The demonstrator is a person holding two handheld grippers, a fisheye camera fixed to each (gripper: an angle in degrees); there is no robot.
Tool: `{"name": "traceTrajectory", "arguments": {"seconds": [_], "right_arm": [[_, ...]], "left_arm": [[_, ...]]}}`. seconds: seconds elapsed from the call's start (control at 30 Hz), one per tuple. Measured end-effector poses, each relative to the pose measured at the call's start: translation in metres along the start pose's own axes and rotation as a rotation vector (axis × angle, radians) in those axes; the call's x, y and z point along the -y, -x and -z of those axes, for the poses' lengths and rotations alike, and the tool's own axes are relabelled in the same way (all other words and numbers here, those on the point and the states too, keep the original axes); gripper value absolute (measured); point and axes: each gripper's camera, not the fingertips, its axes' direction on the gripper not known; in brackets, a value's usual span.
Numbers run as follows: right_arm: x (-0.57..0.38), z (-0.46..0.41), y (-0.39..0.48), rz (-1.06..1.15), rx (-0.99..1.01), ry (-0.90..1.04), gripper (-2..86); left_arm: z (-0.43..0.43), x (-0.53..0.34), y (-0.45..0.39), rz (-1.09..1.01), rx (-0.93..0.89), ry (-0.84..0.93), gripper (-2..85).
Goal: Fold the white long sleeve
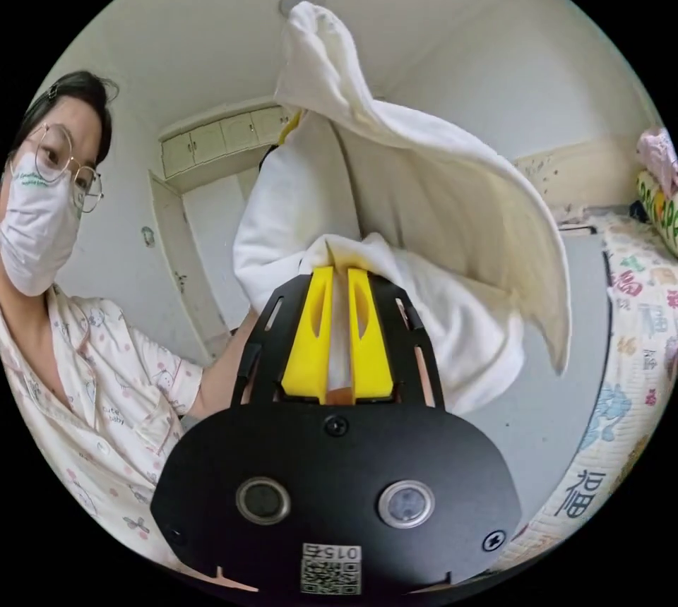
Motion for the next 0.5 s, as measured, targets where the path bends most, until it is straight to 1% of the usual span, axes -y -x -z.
{"name": "traceTrajectory", "arguments": {"seconds": [0.07,0.13,0.17,0.23,0.27,0.3,0.33,0.4,0.43,0.47,0.5], "right_arm": [[0.011,0.011,0.001,0.019,-0.026,-0.045,4.4],[0.020,0.006,-0.001,0.039,-0.078,-0.050,4.5],[0.024,-0.005,-0.008,0.034,-0.122,-0.029,4.6],[0.026,-0.033,-0.029,-0.003,-0.170,0.039,4.9],[0.024,-0.054,-0.049,-0.058,-0.182,0.105,5.3],[0.019,-0.072,-0.067,-0.107,-0.173,0.164,5.9],[0.016,-0.079,-0.074,-0.115,-0.166,0.186,6.2],[0.001,-0.096,-0.092,-0.134,-0.151,0.209,7.8],[-0.001,-0.098,-0.096,-0.136,-0.147,0.203,7.8],[-0.005,-0.099,-0.103,-0.136,-0.151,0.191,7.8],[-0.006,-0.099,-0.112,-0.141,-0.179,0.187,7.9]], "left_arm": [[-0.008,0.010,0.014,0.011,-0.069,-0.047,2.1],[-0.006,0.016,0.031,0.022,-0.073,-0.084,2.2],[0.001,0.017,0.047,0.060,-0.028,-0.107,2.4],[0.021,0.013,0.084,0.204,0.082,-0.143,2.7],[0.040,0.005,0.113,0.323,0.182,-0.162,2.9],[0.060,-0.005,0.138,0.392,0.321,-0.152,3.2],[0.070,-0.010,0.149,0.422,0.399,-0.138,3.5],[0.108,-0.041,0.185,0.609,0.692,-0.068,4.6],[0.116,-0.049,0.189,0.631,0.759,-0.042,5.0],[0.126,-0.062,0.193,0.660,0.889,0.027,5.6],[0.137,-0.072,0.190,0.680,0.967,0.050,5.9]]}}
